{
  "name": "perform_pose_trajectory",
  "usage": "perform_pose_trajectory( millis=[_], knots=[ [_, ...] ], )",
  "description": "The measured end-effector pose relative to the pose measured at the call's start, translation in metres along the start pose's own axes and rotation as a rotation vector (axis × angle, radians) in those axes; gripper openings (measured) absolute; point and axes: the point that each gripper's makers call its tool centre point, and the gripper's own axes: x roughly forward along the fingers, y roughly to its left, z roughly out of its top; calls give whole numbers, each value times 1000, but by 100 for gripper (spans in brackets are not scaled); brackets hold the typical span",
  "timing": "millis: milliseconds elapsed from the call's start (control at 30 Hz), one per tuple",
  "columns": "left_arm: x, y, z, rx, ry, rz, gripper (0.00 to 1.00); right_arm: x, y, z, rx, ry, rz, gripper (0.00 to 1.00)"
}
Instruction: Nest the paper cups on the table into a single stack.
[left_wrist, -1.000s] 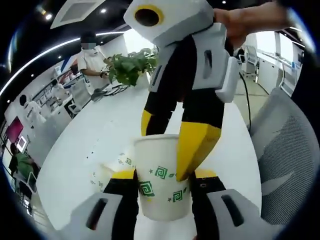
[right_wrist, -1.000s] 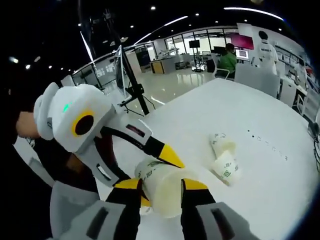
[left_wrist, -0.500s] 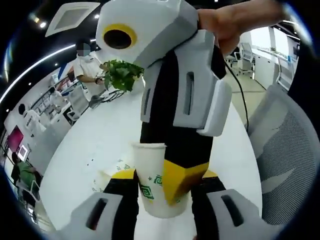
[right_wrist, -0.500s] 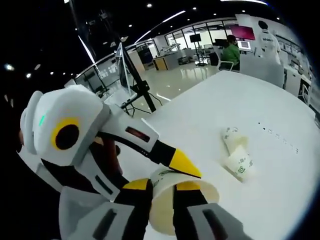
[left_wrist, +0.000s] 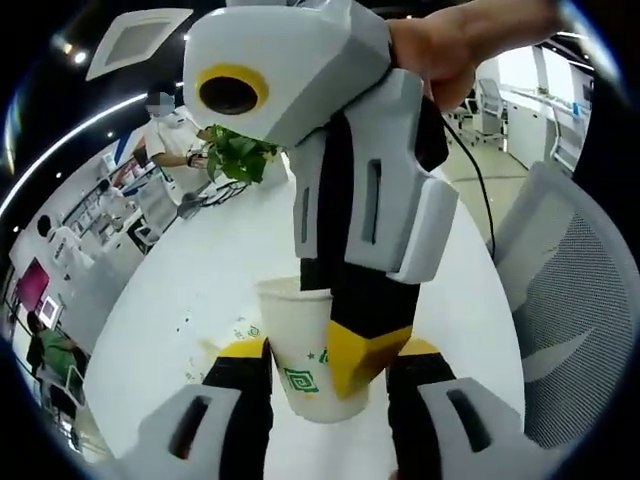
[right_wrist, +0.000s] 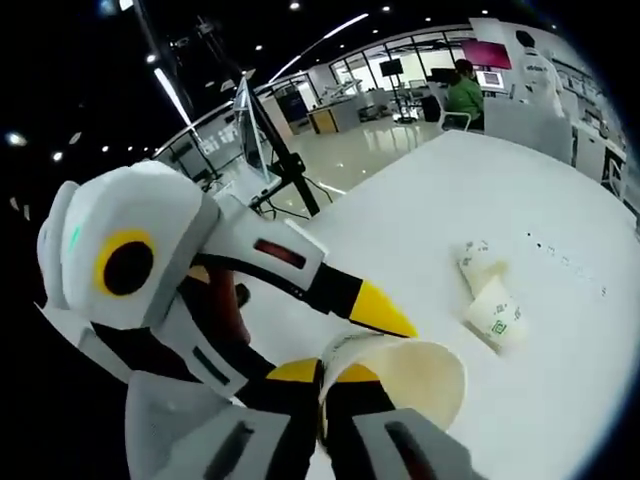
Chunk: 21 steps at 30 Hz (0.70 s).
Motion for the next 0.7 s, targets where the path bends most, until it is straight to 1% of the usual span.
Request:
perform_pose_trajectory(
  millis=[200, 333, 400, 500, 533, 600, 667, 700],
  knots=[
    [-6, 0, -4, -35, 1, 24, 49, 0, -5, 2, -14, 8, -16, 0],
    [-14, 8, -12, -92, -4, 55, 52, -1, -1, -1, -30, 29, -27, 0],
    [-17, 7, -14, -129, -12, 63, 53, 0, -1, -3, -44, 43, -34, 0],
    [-22, 10, -24, -166, -8, 72, 55, 2, -5, -4, -57, 54, -36, 0],
    [-22, 10, -25, -169, -7, 72, 55, 2, -5, -4, -58, 55, -36, 0],
    [-26, 10, -34, -202, 2, 80, 56, 4, -7, -4, -63, 63, -37, 0],
    [-29, 8, -36, -222, 3, 84, 57, 5, -8, -5, -67, 69, -40, 0],
    [-34, 5, -38, -249, -4, 88, 57, 6, -7, -6, -81, 79, -46, 0]
  ],
)
